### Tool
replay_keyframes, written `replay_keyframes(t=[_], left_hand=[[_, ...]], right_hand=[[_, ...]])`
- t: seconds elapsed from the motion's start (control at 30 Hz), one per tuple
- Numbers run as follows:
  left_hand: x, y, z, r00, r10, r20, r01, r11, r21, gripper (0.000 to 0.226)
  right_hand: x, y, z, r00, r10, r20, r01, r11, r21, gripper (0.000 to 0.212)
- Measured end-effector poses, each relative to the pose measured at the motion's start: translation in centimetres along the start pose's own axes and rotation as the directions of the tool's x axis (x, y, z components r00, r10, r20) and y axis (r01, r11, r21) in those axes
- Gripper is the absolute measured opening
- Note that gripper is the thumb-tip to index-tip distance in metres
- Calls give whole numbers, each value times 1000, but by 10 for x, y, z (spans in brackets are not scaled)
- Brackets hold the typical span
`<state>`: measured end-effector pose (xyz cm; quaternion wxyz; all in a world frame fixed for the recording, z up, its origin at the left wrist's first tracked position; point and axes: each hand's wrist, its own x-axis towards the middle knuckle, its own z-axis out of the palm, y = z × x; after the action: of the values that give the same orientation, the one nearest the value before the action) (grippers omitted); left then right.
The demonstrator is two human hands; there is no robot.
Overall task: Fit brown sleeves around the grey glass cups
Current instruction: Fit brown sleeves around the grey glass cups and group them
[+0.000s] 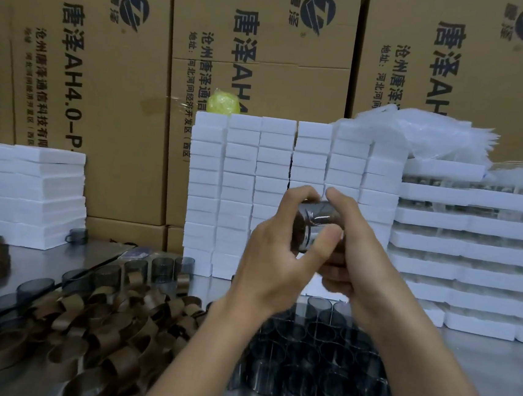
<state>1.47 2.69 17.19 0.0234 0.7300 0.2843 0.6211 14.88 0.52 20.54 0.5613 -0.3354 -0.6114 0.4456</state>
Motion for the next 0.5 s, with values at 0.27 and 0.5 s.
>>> replay_keyframes(t=[0.27, 0.5], left_hand=[[-1, -37, -87, 948, -299, -111, 297, 954, -33, 35], [-97, -104, -108, 789, -593, 160, 390, 685, 615, 15]], right_hand=[[-6, -10, -23, 947, -259, -192, 238, 963, -123, 44], [-35, 31, -14, 925, -351, -144, 252, 853, -458, 55]])
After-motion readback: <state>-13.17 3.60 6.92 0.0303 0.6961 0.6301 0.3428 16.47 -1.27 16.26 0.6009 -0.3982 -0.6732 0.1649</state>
